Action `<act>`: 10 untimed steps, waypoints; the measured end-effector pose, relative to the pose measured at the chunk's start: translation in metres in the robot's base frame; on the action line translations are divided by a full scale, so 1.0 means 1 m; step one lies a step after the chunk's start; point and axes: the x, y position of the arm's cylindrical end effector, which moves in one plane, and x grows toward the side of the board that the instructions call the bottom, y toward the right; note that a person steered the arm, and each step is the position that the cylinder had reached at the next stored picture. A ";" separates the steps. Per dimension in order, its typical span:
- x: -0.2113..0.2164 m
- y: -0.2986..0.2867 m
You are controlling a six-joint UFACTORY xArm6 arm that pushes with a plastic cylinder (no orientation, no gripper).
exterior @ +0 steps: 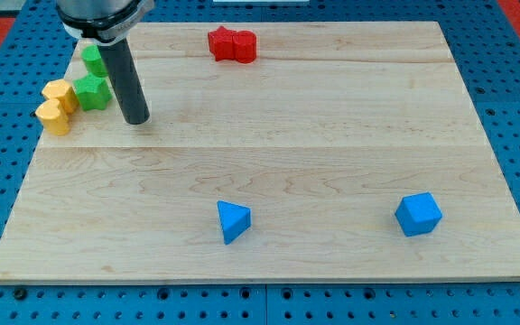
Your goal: Push the green star into green circle
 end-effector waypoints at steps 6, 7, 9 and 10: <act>-0.054 -0.078; -0.056 -0.061; -0.096 -0.023; -0.096 -0.023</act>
